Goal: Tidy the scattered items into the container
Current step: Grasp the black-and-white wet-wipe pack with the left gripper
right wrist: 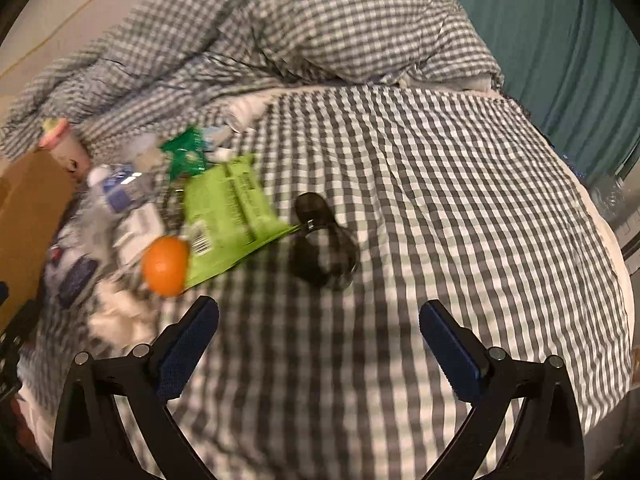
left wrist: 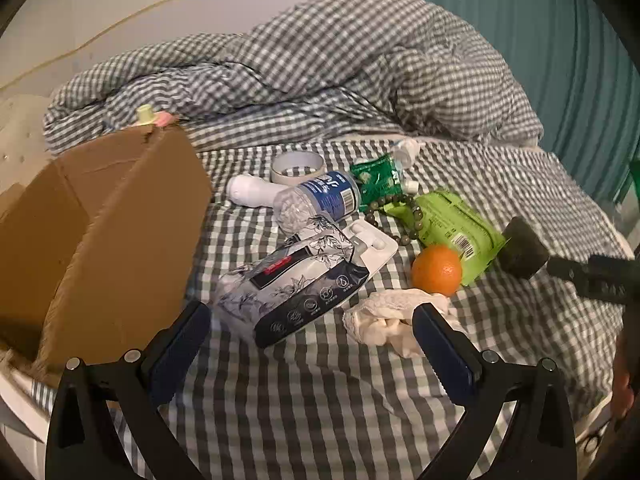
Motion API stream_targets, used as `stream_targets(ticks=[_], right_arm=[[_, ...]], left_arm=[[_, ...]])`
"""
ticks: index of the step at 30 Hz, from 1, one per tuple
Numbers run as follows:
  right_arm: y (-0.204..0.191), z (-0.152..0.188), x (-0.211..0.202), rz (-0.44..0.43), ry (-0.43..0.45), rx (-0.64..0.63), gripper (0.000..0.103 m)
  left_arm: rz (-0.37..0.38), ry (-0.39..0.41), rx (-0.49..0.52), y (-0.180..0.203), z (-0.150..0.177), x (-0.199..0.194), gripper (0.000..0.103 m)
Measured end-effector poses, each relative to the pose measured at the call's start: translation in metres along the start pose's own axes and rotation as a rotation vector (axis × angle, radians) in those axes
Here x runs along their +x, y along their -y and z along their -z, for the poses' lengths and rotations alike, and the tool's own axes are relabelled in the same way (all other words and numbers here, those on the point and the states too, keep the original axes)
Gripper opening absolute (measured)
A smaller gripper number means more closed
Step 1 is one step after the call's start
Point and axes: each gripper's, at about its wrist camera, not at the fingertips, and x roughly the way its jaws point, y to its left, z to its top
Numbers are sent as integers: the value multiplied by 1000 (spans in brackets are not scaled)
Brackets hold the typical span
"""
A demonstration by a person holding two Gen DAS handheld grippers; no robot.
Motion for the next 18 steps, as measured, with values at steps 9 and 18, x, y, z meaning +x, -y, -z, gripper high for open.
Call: stream_targets(ticks=[9,18], right_arm=[[0,-22,71,44,-96,-18,86],[-2,-22,90,66,-106,-19,63]], left_arm=[[4,-22,28,-4,-9,37,103],[4,-78,64,-11,-5,76,103]])
